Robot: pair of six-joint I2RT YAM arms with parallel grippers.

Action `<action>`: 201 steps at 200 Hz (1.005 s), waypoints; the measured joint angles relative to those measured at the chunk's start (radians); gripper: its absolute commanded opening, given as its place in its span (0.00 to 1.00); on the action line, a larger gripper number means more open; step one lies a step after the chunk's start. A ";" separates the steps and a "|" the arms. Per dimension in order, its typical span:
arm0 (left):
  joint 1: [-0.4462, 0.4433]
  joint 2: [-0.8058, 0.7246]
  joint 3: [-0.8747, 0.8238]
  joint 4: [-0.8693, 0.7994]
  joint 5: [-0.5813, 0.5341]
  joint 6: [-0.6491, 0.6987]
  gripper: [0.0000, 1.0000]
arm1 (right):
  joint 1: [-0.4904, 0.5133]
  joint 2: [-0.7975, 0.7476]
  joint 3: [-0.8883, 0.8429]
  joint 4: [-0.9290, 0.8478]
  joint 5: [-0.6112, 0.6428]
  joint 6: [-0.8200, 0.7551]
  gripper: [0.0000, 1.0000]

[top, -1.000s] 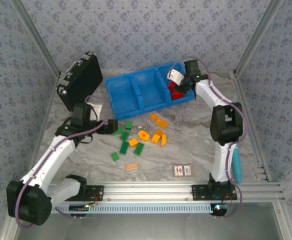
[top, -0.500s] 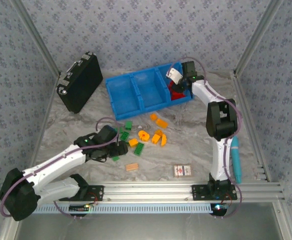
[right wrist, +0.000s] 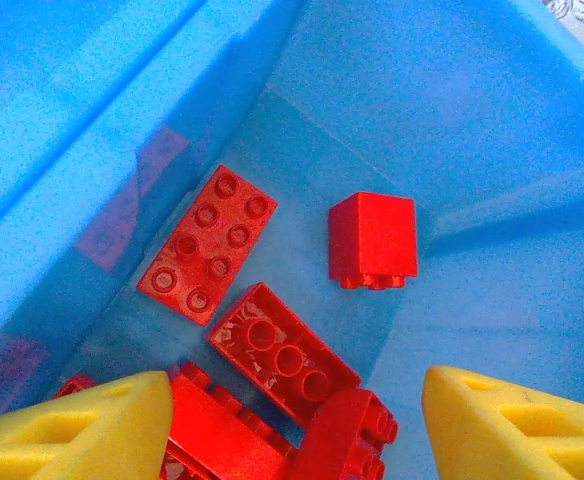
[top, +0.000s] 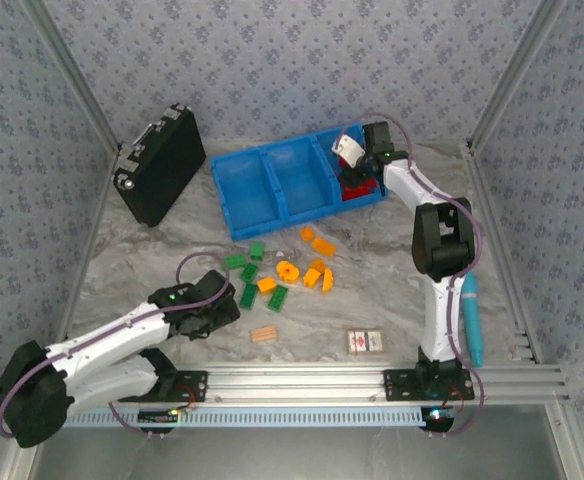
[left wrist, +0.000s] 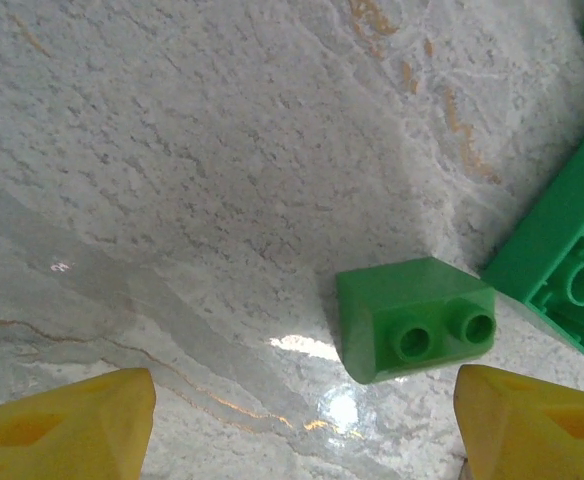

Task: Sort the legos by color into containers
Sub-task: Place the lego in the container, then pick up the lego from the middle-left of the table.

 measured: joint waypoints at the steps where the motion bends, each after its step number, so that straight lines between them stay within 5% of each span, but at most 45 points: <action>1: 0.000 0.000 0.000 0.000 0.000 0.000 0.79 | 0.000 0.000 0.000 0.000 0.000 0.000 0.69; 123: 0.000 0.048 -0.003 0.138 -0.055 -0.007 0.76 | 0.008 0.000 0.010 -0.008 0.002 -0.001 0.69; 201: 0.000 0.130 -0.005 0.188 -0.044 -0.032 0.62 | 0.011 0.000 0.027 -0.027 0.003 0.000 0.69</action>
